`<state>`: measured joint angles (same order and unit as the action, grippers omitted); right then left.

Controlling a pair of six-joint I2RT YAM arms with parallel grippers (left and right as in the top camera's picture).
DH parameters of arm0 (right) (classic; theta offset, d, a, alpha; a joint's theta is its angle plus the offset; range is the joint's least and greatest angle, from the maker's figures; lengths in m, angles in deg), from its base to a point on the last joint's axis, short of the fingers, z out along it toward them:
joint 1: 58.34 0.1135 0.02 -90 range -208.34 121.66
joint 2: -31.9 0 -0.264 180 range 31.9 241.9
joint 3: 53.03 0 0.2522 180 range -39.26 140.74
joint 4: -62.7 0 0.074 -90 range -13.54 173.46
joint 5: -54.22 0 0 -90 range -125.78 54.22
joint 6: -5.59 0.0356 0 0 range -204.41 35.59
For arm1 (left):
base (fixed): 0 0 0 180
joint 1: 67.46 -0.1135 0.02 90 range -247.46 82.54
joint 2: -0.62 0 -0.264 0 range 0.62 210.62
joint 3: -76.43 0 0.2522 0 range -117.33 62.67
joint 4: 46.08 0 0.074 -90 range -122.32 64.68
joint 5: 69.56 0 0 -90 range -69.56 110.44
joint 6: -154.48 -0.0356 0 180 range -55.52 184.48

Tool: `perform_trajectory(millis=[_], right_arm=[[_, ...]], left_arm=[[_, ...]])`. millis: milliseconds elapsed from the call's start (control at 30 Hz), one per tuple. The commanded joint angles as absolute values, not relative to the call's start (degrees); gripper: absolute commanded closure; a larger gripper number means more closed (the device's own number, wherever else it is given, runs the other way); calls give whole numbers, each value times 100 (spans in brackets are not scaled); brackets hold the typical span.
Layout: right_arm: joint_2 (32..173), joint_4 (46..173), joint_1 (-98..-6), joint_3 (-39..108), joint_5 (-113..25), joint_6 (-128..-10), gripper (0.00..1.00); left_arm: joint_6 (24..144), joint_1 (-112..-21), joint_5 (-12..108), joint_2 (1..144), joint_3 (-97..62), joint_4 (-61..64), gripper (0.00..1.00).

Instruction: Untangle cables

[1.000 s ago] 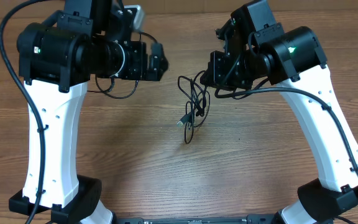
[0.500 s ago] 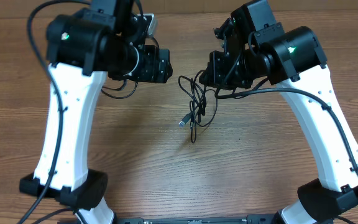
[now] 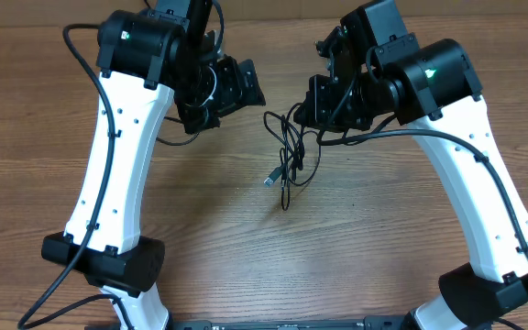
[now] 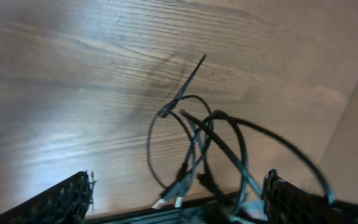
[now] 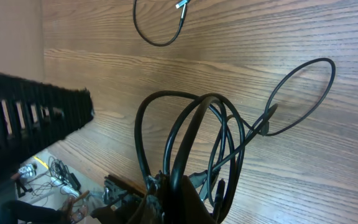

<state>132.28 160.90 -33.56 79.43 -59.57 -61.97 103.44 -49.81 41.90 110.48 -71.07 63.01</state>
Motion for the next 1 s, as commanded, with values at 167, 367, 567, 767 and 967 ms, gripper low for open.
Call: perform_trajectory(millis=[167,367,567,767,967], right_arm=[[13169,16009,-3330,7993,-6051,-6241,96],[13173,15924,-3243,7993,-6051,-6241,96],[13175,15714,-3068,7993,-6051,-6195,96],[13175,15620,-2941,7993,-6051,-6195,96],[13175,15528,-2941,7993,-6060,-6171,96]], left_arm=[[11621,-4979,4279,11099,-7096,5965,25],[12108,-4972,4286,11099,-7096,5844,27],[12198,-4865,4292,11101,-7096,5840,32],[12196,-4826,4273,11101,-7096,5796,37],[12198,-4815,4297,11101,-7094,5779,46]])
